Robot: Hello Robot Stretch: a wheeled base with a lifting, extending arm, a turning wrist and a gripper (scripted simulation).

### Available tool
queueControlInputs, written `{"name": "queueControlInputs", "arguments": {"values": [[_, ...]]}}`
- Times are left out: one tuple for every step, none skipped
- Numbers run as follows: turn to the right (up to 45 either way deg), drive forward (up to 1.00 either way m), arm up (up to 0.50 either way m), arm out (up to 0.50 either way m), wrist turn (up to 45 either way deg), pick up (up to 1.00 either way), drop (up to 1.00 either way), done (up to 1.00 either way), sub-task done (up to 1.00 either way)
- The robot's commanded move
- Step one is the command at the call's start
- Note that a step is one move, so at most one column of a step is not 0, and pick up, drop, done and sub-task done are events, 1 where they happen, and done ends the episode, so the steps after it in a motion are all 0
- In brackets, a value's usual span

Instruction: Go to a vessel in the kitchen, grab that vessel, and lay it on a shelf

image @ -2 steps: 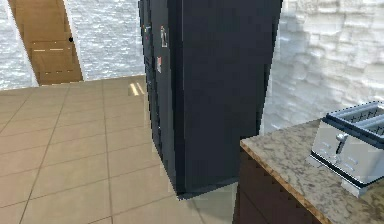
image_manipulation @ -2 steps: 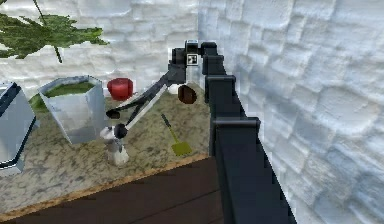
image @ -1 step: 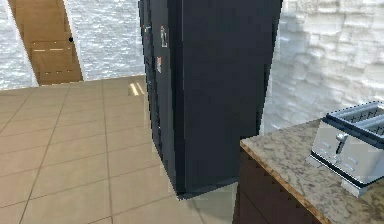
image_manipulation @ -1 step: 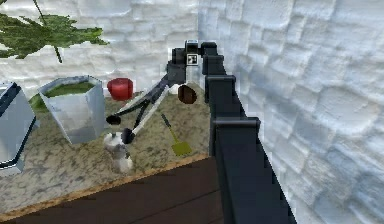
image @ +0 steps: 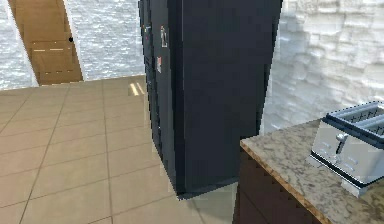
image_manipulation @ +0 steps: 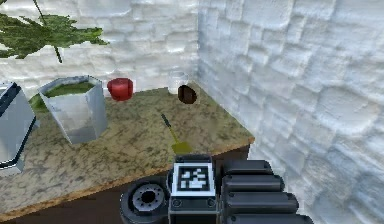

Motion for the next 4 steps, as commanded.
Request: {"name": "queueControlInputs", "arguments": {"values": [[-45.0, 0.0, 0.0, 0.0, 0.0, 0.0, 0.0, 0.0, 0.0], [-15.0, 0.0, 0.0, 0.0, 0.0, 0.0, 0.0, 0.0, 0.0], [0.0, 1.0, 0.0, 0.0, 0.0, 0.0, 0.0, 0.0, 0.0], [-18.0, 0.0, 0.0, 0.0, 0.0, 0.0, 0.0, 0.0, 0.0]]}}
